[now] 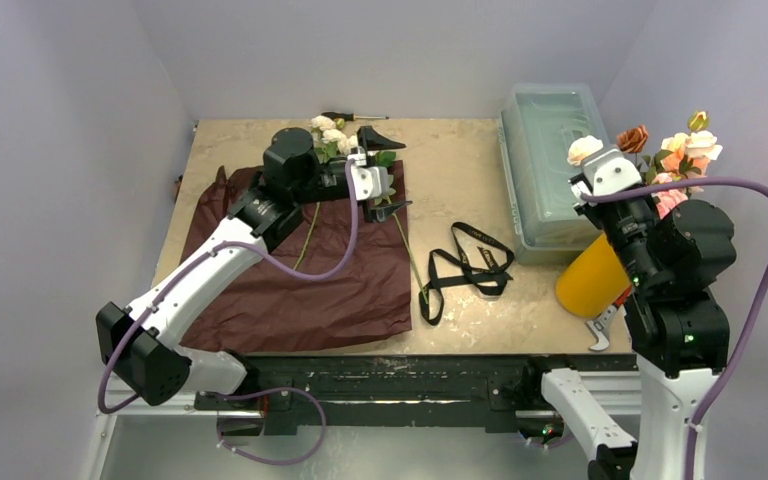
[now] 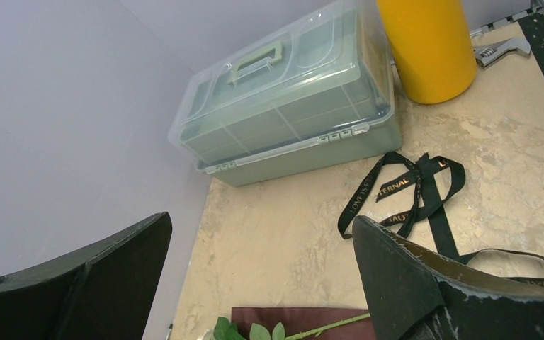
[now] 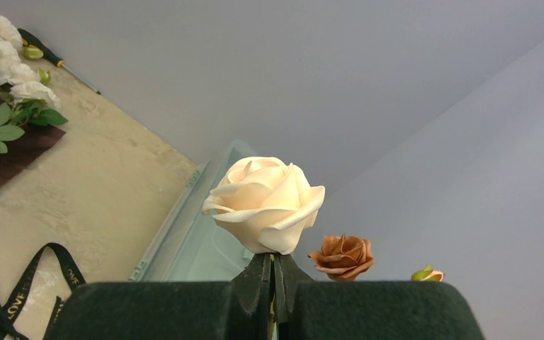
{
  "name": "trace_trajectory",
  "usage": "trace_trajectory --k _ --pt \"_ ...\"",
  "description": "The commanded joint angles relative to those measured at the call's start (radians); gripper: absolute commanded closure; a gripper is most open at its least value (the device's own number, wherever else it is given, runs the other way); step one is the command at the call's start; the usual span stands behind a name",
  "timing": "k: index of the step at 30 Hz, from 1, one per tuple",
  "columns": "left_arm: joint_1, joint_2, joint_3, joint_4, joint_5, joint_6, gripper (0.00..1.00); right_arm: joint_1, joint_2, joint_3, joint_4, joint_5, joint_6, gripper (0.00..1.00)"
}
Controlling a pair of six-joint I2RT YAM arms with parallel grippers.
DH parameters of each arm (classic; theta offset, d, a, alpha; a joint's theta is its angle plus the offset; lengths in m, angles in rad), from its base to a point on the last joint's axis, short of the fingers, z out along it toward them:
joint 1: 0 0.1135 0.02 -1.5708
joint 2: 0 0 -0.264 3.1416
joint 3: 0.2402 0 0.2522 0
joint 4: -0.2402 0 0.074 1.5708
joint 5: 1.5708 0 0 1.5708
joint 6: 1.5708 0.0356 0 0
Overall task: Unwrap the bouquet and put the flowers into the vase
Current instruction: Insert the fake flower into the vase.
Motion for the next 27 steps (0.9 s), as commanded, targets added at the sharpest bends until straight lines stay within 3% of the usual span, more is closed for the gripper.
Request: trace_trajectory --k 1,15,27 --pt "-0.007 -0.056 -0.023 0.052 0.005 0.011 0.0 -0.002 0.015 -0.01 0.03 0.038 -0.012 1.0" --pt "-0.007 -0.068 -0.052 0.042 0.012 0.048 0.0 -0.002 -0.027 -0.175 0.116 0.082 0.011 1.0" --pt "-0.006 -0.061 -0.059 0.048 0.009 0.043 0.0 -0.002 -0.018 -0.161 0.124 0.11 -0.023 1.0"
